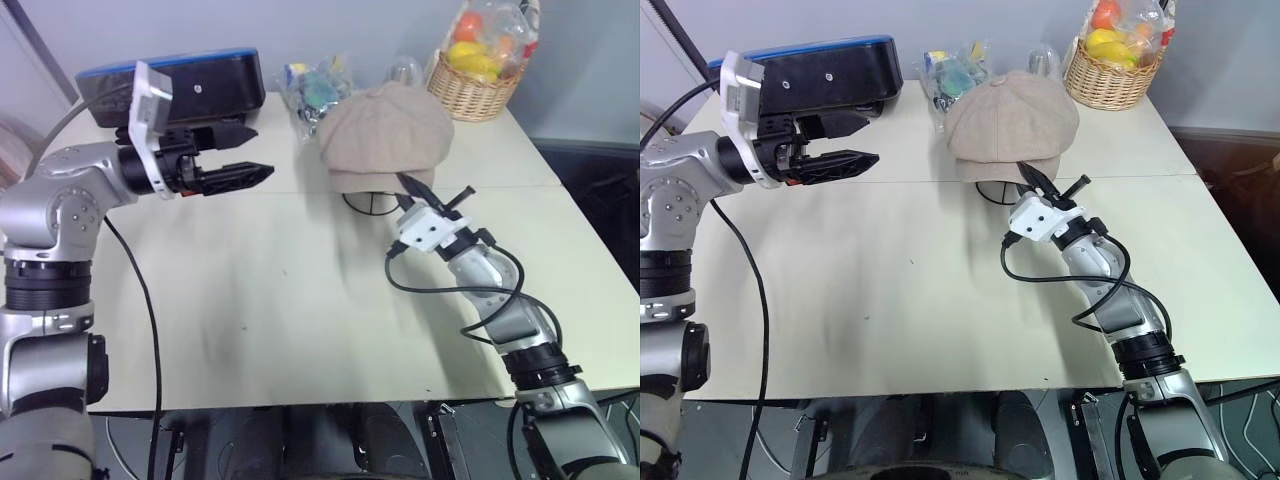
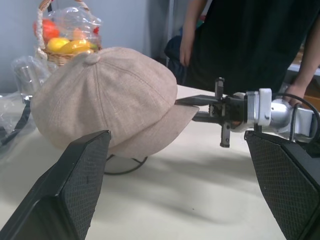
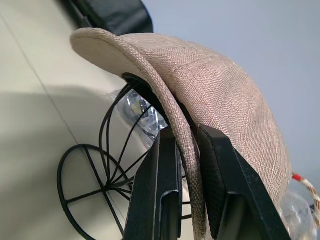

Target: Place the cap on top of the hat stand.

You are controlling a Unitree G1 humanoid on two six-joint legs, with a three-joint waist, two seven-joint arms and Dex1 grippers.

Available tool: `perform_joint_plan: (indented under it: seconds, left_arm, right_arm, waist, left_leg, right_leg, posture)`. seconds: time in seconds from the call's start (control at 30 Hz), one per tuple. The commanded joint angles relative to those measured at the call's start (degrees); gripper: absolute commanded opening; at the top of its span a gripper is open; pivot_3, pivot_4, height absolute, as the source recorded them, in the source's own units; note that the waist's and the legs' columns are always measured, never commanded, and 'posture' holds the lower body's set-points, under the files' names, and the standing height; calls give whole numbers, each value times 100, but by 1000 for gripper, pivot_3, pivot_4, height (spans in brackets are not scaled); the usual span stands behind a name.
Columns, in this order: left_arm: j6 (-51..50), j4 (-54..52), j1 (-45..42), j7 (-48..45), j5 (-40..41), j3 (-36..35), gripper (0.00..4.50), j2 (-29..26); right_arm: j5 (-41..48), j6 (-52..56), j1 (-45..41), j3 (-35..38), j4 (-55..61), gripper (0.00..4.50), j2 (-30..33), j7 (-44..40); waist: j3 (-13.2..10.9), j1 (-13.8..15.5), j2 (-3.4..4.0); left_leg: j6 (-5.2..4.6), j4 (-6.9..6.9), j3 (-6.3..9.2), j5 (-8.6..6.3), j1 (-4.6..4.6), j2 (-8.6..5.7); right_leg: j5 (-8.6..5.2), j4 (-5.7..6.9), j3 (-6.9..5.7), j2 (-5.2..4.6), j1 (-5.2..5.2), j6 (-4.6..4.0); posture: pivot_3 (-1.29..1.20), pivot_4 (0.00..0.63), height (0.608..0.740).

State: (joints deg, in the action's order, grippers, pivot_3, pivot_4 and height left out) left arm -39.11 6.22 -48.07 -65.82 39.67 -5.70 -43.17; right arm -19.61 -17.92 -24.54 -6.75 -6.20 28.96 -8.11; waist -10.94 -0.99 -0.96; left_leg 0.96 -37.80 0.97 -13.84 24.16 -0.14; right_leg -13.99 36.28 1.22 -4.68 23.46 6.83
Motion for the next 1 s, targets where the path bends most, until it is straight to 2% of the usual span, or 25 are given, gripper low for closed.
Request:
perform_joint_plan:
  seconds: [0.03, 0.13, 0.33, 0.5, 0.67, 0.83, 0.93, 1.0]
  left_arm:
    - [135, -57, -161, -28, -20, -156, 4500, -6]
    - [155, -42, -167, -30, -45, -163, 4500, 16]
    - [180, 1, -174, -41, -78, -161, 4500, 22]
    - [190, 38, -111, -64, -130, -195, 4500, -35]
    - [295, 227, -128, -145, -240, -209, 4500, -79]
    - [441, 524, -290, -238, -356, -191, 4500, -73]
    - [528, 693, -409, -304, -425, -169, 4500, -65]
    - [561, 760, -460, -342, -460, -161, 4500, -54]
  right_arm:
    - [238, -57, -62, 239, 28, 625, -79, 27]
    - [174, -28, -61, 216, 49, 1419, -71, -13]
    - [86, 407, 314, 409, 780, 4420, 98, -154]
    - [789, 1173, 1371, 1053, 2462, 4420, 740, -1232]
    - [3064, 3255, 2206, 2626, 3758, 4420, 1628, -2827]
    - [5414, 5553, 2023, 4205, 3448, 4420, 2709, -4017]
    - [6520, 6788, 1550, 4611, 2939, 4420, 3325, -4342]
    - [6916, 7203, 1361, 4689, 2807, 4420, 3554, -4450]
  waist:
    - [0, 3, 0]
    - [0, 5, 0]
    - [0, 20, 0]
    - [-1, 42, 1]
    - [-1, 30, 1]
    - [-1, 39, 1]
    - [-2, 34, 2]
    - [-1, 36, 2]
  left_leg:
    - [0, 0, 0, 0, 0, 0]
    - [0, 0, 0, 0, 0, 0]
    - [0, 0, 1, 0, 0, 0]
    - [0, -2, 1, 0, 2, -2]
    - [-1, -2, 2, -1, -4, 0]
    - [-2, -4, 5, -1, -15, 2]
    - [-2, -4, 6, -1, -15, 4]
    - [-3, -3, 5, -2, -15, 5]
  right_leg:
    - [0, 0, 0, 0, 0, 0]
    - [0, 0, 0, 0, 0, 0]
    - [0, 1, 0, 0, 0, 0]
    - [0, -1, -1, -2, -2, 0]
    - [0, -1, -1, -1, -9, 0]
    - [0, -3, -5, -1, -23, -1]
    - [-1, -4, -6, -2, -24, -2]
    - [-1, -6, -5, -3, -22, -2]
  posture:
    - [0, 150, 740]
    - [0, 150, 740]
    - [0, 150, 740]
    - [0, 150, 740]
    - [0, 150, 740]
    - [0, 150, 740]
    - [0, 150, 740]
    - [0, 150, 740]
